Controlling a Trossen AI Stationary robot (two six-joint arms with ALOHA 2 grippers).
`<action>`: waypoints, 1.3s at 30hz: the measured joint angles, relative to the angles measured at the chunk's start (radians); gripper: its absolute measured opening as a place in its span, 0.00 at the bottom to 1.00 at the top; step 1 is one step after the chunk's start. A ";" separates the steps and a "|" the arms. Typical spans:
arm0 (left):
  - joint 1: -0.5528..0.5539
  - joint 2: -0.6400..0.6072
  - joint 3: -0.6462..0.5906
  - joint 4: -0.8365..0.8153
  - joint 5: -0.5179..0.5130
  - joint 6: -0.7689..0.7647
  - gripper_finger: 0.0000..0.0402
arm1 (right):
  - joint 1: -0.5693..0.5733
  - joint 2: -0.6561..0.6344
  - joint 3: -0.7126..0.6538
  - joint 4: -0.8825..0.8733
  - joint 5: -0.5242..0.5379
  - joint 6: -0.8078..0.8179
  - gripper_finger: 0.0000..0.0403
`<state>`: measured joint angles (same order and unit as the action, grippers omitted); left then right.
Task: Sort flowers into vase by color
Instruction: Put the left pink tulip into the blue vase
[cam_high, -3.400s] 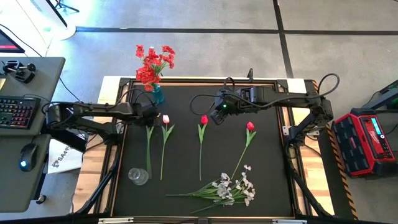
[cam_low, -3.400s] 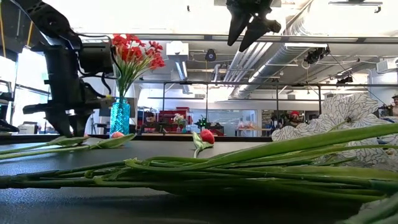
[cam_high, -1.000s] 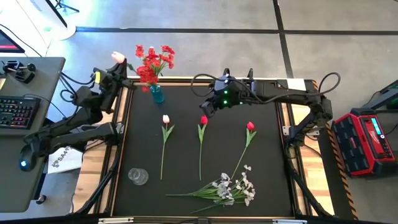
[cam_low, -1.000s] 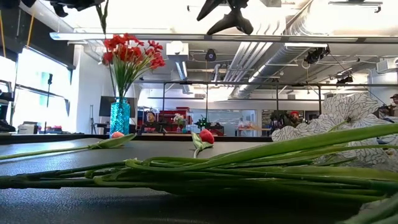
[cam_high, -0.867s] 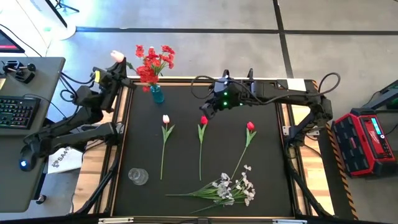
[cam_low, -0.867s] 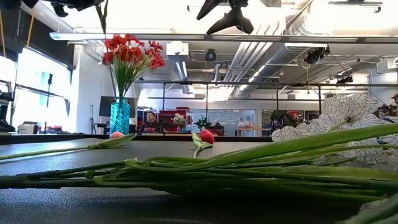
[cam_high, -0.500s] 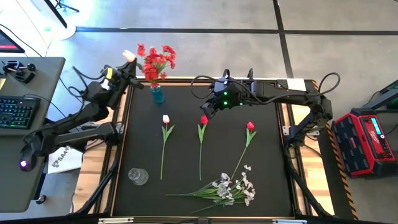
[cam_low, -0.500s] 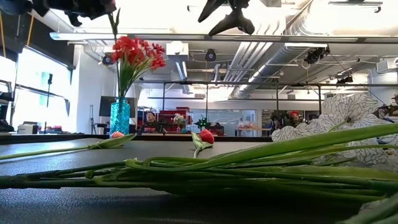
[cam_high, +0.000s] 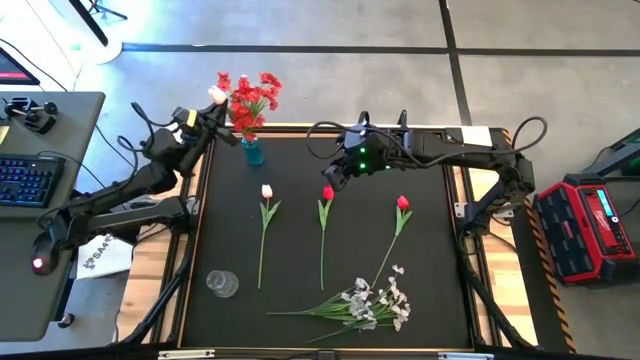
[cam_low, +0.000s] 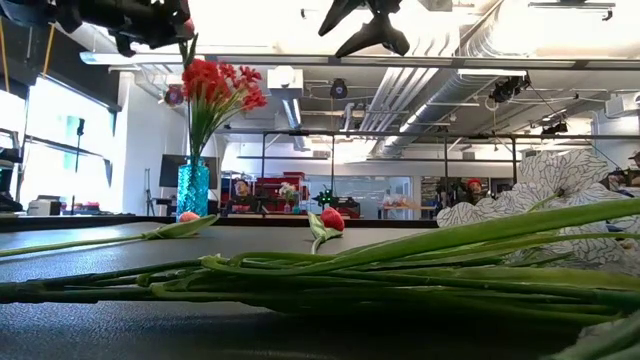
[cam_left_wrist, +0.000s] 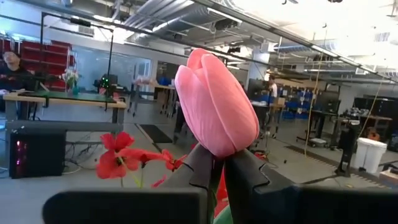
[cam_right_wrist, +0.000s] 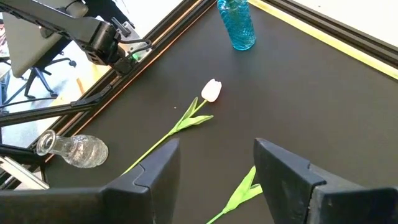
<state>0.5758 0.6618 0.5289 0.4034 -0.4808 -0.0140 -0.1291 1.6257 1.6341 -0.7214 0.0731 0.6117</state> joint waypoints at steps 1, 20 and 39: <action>0.000 -0.003 0.000 -0.003 0.000 -0.001 0.04 | 0.000 0.000 0.000 0.000 0.000 0.000 0.47; 0.000 0.034 0.000 -0.257 0.000 -0.063 0.04 | -0.002 0.000 0.000 -0.003 -0.001 -0.007 0.47; -0.001 -0.023 0.071 -0.503 -0.036 -0.032 0.41 | 0.005 0.000 0.000 -0.069 0.005 0.099 0.47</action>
<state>0.5751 0.6387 0.6001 -0.1000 -0.5168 -0.0459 -0.1238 1.6257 1.6341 -0.7900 0.0780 0.7105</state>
